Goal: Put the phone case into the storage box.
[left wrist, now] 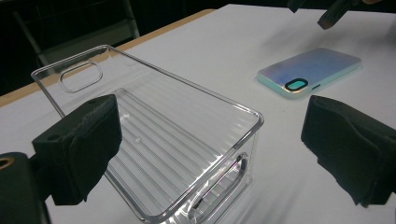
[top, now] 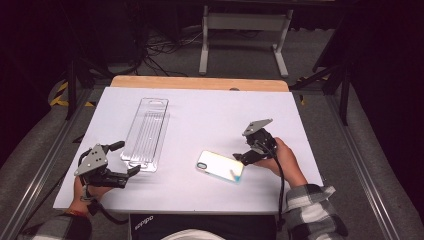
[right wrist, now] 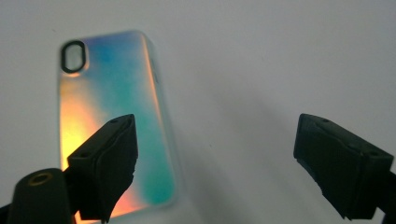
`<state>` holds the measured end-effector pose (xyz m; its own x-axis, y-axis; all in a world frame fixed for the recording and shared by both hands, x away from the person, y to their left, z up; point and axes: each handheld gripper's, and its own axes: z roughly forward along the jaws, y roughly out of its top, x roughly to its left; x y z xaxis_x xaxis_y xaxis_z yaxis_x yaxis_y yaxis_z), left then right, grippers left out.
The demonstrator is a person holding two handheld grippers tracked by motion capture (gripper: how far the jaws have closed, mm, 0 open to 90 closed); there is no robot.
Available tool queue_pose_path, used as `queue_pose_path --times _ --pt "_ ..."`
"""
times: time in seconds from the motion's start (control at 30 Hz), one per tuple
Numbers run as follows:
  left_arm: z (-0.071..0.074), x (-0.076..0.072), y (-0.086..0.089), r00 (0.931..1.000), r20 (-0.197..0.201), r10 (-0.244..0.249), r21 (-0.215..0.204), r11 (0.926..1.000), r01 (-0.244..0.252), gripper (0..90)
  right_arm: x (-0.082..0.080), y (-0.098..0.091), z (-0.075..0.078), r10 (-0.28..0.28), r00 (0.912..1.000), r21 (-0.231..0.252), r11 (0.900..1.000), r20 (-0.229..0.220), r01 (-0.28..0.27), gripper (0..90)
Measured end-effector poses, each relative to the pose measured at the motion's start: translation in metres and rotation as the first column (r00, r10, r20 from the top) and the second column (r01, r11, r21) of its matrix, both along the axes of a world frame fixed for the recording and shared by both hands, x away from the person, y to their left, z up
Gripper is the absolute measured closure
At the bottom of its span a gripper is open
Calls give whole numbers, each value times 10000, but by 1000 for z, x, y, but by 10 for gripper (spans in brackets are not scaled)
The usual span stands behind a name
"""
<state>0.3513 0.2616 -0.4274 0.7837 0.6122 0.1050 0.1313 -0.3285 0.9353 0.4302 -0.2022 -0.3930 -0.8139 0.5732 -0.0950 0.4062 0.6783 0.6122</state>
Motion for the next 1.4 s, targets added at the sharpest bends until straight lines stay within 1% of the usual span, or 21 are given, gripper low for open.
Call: queue_pose_path --times 0.1,0.17,0.2,0.23,0.3,0.33,0.37,0.43,0.53,0.63,0.7,0.8,0.83,0.87,0.93,0.97,1.0,1.1,1.23,1.37,1.4 --pt "0 0 0 10000 -20 -9 33 10000 9 58 0 22 3 609 9981 -315 9976 -76 -611 116" --pt "0 0 0 10000 -1 -11 56 10000 11 57 2 38 1 1030 9937 -199 9944 -446 -1040 116" --pt "0 0 0 10000 -1 -11 56 10000 11 57 2 38 1 1030 9937 -199 9944 -446 -1040 116" --pt "0 0 0 10000 0 -14 38 10000 14 57 4 46 -1 1199 9911 -263 9922 -581 -1216 112" --pt "-1 0 0 10000 -30 -29 49 10000 30 57 7 65 -8 1441 9845 -653 9864 -995 -1510 110" --pt "-1 0 0 10000 -32 -29 43 10000 29 57 8 70 -10 1537 9813 -759 9837 -1162 -1630 104" --pt "-1 0 0 10000 -44 -51 42 10000 51 57 9 74 -13 1580 9787 -855 9817 -1314 -1700 101" --pt "-2 0 0 10000 -60 -61 27 10000 61 57 11 87 -20 1673 9689 -1037 9766 -1821 -1881 87" --pt "-2 1 -1 9999 -56 -112 104 9999 113 58 14 98 -24 1619 9662 -1194 9748 -2008 -1882 66" --pt "-3 1 -2 9999 -65 -152 177 9997 154 57 17 108 -28 1629 9635 -1472 9694 -2125 -1964 62" --pt "-3 0 -3 9998 -92 -184 197 9996 186 58 17 110 -29 1585 9629 -1557 9684 -2182 -1947 62" --pt "-3 1 -3 9998 -61 -194 232 9995 195 58 19 117 -35 1495 9609 -2091 9573 -2331 -1996 68" --pt "-3 1 -3 9996 -138 -246 236 9994 249 58 19 119 -37 1609 9581 -2217 9512 -2369 -2146 86" --pt "-4 1 -3 9996 -141 -264 240 9994 267 58 19 120 -39 1658 9550 -2247 9487 -2460 -2226 102" --pt "-4 1 -4 9995 -142 -287 270 9992 291 59 19 123 -41 1632 9556 -2342 9465 -2456 -2218 96" --pt "-3 1 -4 9994 -153 -301 330 9990 306 59 20 124 -42 1628 9552 -2456 9431 -2470 -2243 96" --pt "-3 1 -4 9994 -153 -304 329 9990 309 59 21 125 -44 1571 9570 -2552 9416 -2437 -2195 76" --pt "-4 1 -4 9994 -146 -299 269 9992 303 59 23 124 -44 1583 9539 -2416 9448 -2551 -2214 77" --pt "-4 1 -5 9993 -166 -345 396 9986 351 59 25 123 -44 1571 9544 -2340 9474 -2539 -2182 92" --pt "-4 1 -5 9990 -205 -393 439 9982 402 60 24 123 -44 1568 9552 -2347 9475 -2510 -2172 123" --pt "-4 1 -5 9990 -223 -391 439 9982 401 60 24 122 -43 1602 9552 -2311 9479 -2488 -2192 159"
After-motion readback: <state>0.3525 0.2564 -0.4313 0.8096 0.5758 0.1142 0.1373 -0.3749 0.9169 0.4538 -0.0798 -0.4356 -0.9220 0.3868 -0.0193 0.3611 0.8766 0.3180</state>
